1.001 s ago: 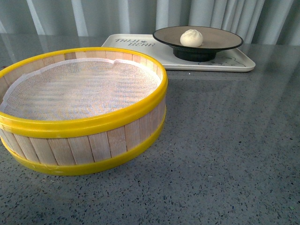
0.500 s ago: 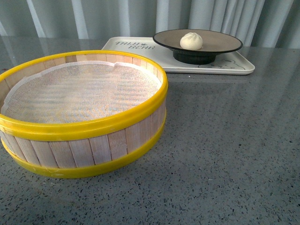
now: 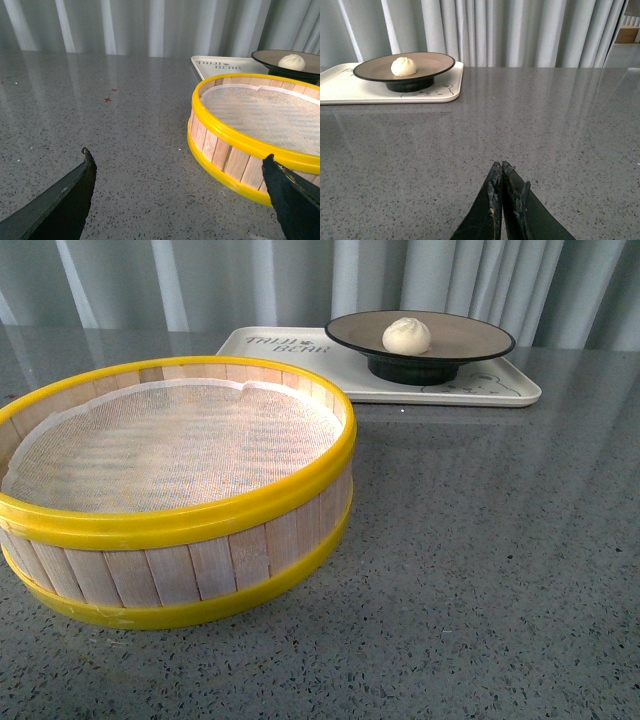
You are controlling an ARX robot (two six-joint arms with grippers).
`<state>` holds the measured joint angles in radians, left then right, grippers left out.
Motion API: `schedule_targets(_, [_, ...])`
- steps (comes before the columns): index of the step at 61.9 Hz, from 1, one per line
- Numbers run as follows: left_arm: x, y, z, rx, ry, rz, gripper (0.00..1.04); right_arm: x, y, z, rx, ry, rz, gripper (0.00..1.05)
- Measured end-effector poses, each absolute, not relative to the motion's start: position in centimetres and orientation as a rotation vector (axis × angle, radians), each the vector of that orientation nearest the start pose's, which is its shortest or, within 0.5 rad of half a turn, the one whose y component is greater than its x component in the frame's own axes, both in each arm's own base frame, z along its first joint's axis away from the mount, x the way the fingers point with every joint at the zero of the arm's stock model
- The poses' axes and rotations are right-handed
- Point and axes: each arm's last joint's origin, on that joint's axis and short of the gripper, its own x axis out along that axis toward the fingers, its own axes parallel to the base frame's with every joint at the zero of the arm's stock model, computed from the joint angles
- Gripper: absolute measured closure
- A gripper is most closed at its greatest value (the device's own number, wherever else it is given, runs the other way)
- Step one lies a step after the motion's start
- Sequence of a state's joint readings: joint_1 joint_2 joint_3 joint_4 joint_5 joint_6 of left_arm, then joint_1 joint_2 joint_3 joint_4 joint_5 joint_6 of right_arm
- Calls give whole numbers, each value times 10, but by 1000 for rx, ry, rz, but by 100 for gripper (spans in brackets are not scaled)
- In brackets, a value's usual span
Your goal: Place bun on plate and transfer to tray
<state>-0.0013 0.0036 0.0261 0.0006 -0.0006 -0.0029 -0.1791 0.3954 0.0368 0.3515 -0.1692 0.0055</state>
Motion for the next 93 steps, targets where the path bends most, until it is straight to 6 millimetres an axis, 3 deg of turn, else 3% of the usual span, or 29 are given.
schedule_targets(20, [96,0,172,-3,-23,-1,7,114,0,168,3,-10,5,103])
schedule_targets(53, [96,0,172,-3,-23,-1,7,98,0,165,2,-1,-2,103])
schedule_targets(76, [96,0,172,-3,-23,-1,7,98,0,165,2,-2,-2,103])
schedule_targets(84, [96,0,172,-3,-23,-1,7,98,0,165,2,-2,-2,85])
schedule_targets(93, [96,0,172,-3,-23,-1,7,98,0,165,2,-2,-2,59])
